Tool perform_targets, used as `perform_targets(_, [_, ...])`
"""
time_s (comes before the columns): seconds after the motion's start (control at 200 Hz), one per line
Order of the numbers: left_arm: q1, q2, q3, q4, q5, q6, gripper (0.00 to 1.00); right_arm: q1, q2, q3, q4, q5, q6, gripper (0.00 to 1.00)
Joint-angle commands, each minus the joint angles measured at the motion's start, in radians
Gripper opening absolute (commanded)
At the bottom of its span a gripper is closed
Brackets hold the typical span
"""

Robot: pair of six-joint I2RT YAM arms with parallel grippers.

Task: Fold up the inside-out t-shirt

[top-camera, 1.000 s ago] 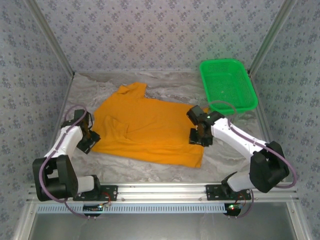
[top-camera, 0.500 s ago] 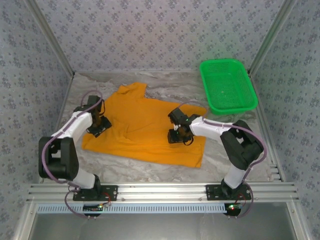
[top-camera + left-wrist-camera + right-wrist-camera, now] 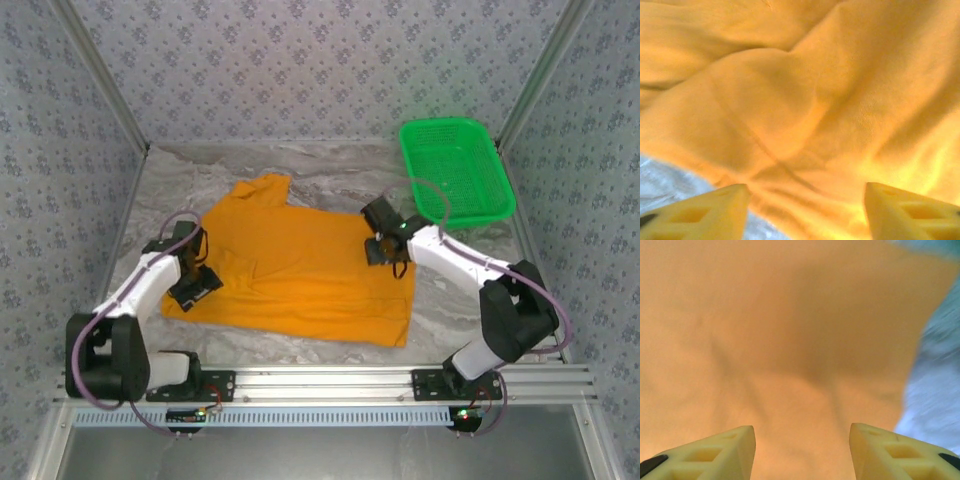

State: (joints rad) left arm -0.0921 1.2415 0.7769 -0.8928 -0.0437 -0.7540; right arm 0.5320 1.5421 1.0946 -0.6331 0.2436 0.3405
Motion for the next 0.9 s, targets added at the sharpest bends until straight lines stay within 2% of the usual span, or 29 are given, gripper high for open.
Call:
perform_targets(0.0, [0.005,-0.027,0.164,-0.06,-0.082,0.057,0.72,-0.099,0.062,0.151,-0.011,0.028,-0.128,0.55])
perform_targets(0.045, [0.009,0.002,0.234,-0.014,-0.102,0.114,0.79,-0.134,0.105,0.2,0.001,-0.044,-0.139,0.55])
perform_targets(0.13, [0.015,0.093,0.34,0.131,-0.092,0.256,0.82,-0.169,0.185,0.279,0.0,-0.114,-0.12,0.55])
perform_targets(0.225, [0.02,0.255,0.488,0.253,0.026,0.41,0.77,-0.191,0.24,0.344,-0.004,-0.121,-0.099,0.55])
perform_targets(0.44, [0.011,0.635,0.858,0.22,0.285,0.793,0.73,-0.227,0.267,0.409,-0.048,-0.173,-0.105,0.58])
perform_targets(0.515, [0.014,0.724,0.91,0.242,0.34,0.896,0.72,-0.226,0.295,0.431,-0.082,-0.223,-0.175,0.62])
perform_targets(0.625, [0.02,0.84,1.012,0.232,0.354,1.017,0.72,-0.224,0.366,0.482,-0.15,-0.186,-0.343,0.62])
perform_targets(0.775, [0.035,0.998,1.213,0.179,0.391,1.062,0.75,-0.209,0.385,0.464,-0.119,-0.117,-0.664,0.66])
perform_targets(0.895, [0.03,1.173,1.48,0.03,0.39,1.101,0.74,-0.23,0.436,0.531,-0.146,-0.118,-0.746,0.67])
